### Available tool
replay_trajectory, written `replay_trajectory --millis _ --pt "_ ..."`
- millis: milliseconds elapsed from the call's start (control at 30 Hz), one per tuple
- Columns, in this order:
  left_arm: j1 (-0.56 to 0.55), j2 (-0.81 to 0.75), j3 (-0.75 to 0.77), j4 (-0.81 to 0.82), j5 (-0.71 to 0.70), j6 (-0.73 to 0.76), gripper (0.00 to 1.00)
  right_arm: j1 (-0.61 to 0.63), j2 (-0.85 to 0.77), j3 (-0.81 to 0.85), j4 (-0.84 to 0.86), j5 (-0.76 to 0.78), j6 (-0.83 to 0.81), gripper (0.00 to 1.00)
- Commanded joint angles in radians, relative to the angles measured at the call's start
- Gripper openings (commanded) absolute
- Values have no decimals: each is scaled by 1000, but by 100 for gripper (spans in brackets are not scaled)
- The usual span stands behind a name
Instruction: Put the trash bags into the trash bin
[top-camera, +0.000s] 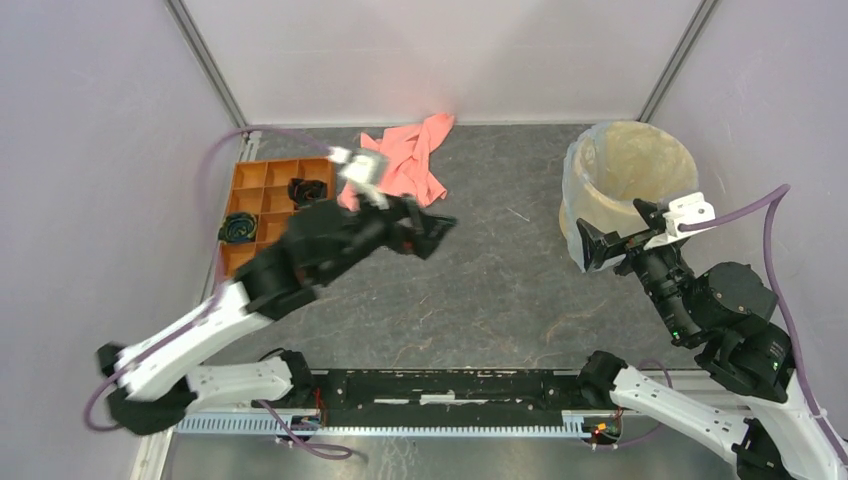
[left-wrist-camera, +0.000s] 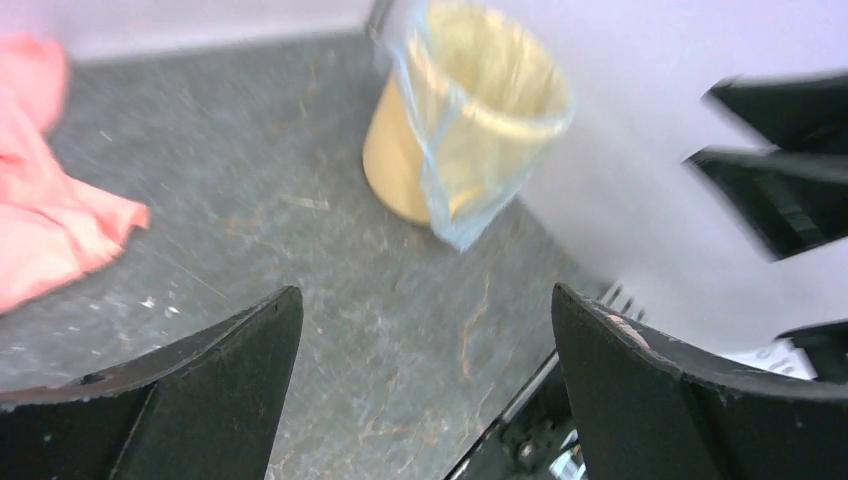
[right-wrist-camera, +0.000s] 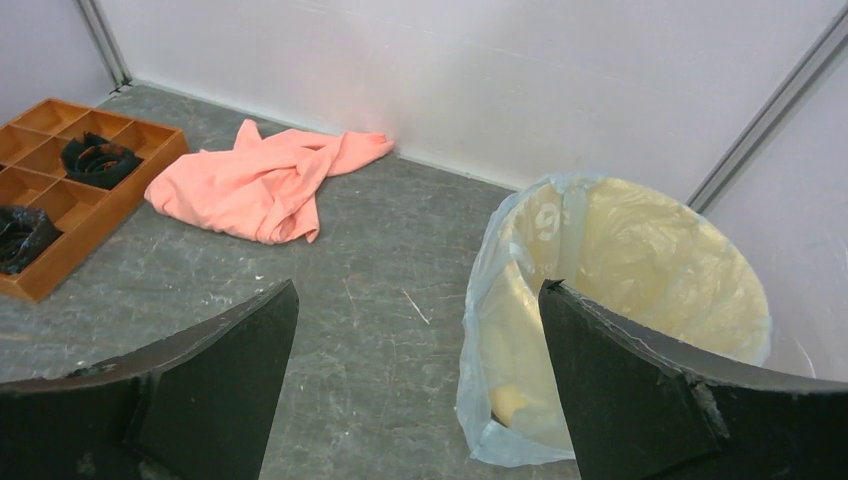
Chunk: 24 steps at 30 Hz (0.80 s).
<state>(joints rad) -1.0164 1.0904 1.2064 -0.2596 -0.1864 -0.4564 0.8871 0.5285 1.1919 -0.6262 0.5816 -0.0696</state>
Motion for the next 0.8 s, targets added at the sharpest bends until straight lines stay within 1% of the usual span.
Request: replay_trajectory --millis 0,133,333,467,667,767 --pt "1 -236 80 -282 -196 -54 100 -2 43 76 26 52 -2 98" --pt "1 -368 162 -352 -281 -18 100 0 97 128 23 49 34 98" --pt "2 -482 232 -416 -366 30 100 0 151 160 11 44 68 98" --pt "1 -520 238 -438 -412 44 100 -1 160 160 9 39 100 98" --pt "1 -525 241 -449 -416 45 100 -1 160 145 22 38 107 98" --pt "1 -517 242 -449 -408 38 100 0 118 81 84 9 93 98"
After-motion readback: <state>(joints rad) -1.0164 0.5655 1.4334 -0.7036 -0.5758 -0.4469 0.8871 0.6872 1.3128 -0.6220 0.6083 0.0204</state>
